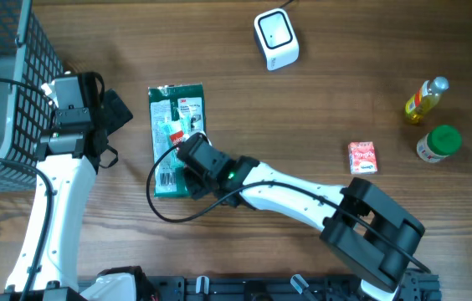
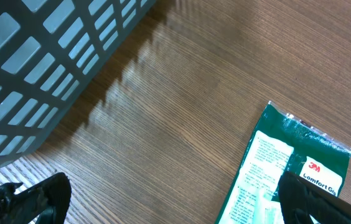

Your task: Scan the item barcode

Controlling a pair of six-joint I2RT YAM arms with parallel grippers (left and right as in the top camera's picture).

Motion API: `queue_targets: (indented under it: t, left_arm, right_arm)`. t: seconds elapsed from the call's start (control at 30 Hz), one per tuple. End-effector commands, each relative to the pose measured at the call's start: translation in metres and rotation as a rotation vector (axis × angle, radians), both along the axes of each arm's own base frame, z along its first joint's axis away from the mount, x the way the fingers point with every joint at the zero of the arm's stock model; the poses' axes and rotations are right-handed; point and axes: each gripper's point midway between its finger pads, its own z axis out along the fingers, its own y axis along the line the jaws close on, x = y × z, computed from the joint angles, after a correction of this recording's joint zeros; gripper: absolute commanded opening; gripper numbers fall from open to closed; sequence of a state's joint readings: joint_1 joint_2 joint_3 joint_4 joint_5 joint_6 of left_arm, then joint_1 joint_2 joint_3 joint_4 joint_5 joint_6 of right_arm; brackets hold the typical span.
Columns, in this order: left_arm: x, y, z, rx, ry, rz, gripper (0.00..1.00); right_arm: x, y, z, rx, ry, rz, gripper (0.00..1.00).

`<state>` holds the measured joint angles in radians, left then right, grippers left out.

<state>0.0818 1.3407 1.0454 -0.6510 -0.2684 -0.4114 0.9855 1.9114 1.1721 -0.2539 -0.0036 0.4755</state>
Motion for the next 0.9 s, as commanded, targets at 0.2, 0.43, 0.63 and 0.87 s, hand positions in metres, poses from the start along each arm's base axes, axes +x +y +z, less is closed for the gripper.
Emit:
queue_targets:
  t: [0.2,0.43,0.63,0.87]
  left_arm:
    - [0.001,0.004,0.005,0.018,-0.009,0.005,1.00]
    - [0.001,0.004,0.005,0.018,-0.009,0.005,1.00]
    - [0.001,0.004,0.005,0.018,-0.009,0.005,1.00]
    - [0.001,0.004,0.005,0.018,-0.009,0.005,1.00]
  right_arm:
    - [0.017,-0.006,0.045,-0.067,-0.082,-0.080,0.45]
    - [0.020,-0.005,0.051,-0.073,-0.089,-0.095,0.39]
    - [0.020,-0.008,0.045,-0.087,-0.091,-0.142,0.38]
    - [0.012,-0.004,0.023,-0.168,-0.140,-0.134,0.32]
